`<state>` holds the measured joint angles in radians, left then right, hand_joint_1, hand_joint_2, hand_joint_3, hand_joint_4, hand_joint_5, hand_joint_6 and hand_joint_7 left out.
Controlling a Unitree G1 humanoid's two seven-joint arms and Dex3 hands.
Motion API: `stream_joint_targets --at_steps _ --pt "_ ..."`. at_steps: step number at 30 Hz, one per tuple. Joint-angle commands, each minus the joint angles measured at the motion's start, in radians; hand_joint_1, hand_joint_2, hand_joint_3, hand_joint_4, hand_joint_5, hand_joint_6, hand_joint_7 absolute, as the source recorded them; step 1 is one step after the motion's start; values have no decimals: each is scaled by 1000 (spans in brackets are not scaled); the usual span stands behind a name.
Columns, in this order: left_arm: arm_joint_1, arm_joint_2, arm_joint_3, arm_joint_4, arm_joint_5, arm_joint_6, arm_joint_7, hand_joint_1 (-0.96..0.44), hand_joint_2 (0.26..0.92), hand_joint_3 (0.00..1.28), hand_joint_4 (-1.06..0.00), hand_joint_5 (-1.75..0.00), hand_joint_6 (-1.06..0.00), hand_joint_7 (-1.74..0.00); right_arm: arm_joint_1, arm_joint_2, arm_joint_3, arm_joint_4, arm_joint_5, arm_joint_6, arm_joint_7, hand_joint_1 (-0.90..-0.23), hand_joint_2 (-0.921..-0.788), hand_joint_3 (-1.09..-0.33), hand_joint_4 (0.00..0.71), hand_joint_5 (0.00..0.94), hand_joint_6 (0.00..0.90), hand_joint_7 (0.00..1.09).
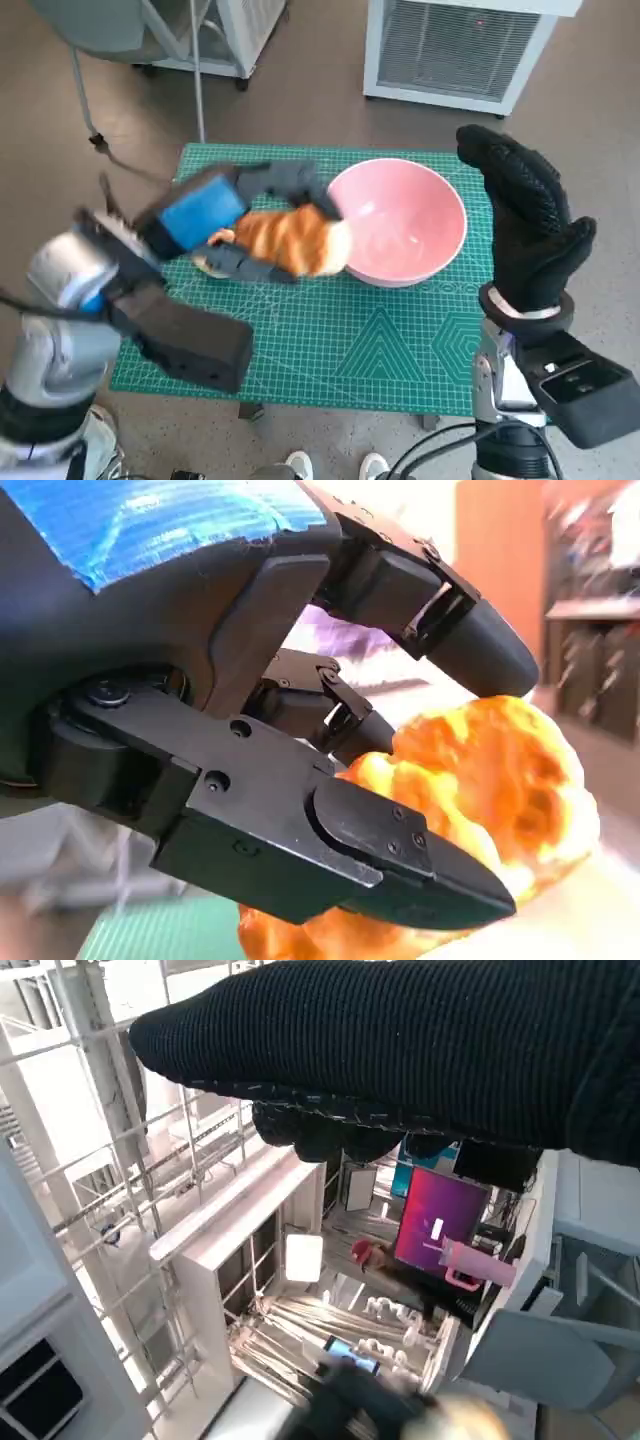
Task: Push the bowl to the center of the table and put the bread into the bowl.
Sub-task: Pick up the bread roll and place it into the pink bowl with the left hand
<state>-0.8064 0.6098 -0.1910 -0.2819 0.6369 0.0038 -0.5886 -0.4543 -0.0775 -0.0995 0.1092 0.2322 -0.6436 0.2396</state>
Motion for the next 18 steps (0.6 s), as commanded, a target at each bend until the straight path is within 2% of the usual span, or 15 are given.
stream_joint_targets --at_steps 1,5,6,12,18 --pt "-127 -52 -65 100 50 -38 40 1 905 64 -737 -1074 -648 -1205 28 -10 -5 -6 11 12 11 -435 -921 -582 369 17 -1 802" --pt "-209 -113 -130 224 110 -62 99 2 917 90 -627 -1245 -648 -1145 35 -13 -11 -4 13 6 13 -441 -921 -576 377 21 -1 794" --pt "-237 -135 -152 282 129 -73 124 2 914 95 -623 -1231 -652 -1162 38 -13 -12 -6 11 5 11 -444 -921 -575 378 22 -1 794" --pt "-331 -215 -225 523 194 -117 242 1 902 79 -711 -1210 -664 -1070 47 -11 -16 -13 -1 0 2 -451 -921 -567 379 22 -1 786" --pt "-386 -285 -276 778 210 -166 355 1 913 48 -759 -1147 -637 -1105 57 -10 -21 -18 -21 -9 -10 -448 -921 -564 381 24 -1 784"
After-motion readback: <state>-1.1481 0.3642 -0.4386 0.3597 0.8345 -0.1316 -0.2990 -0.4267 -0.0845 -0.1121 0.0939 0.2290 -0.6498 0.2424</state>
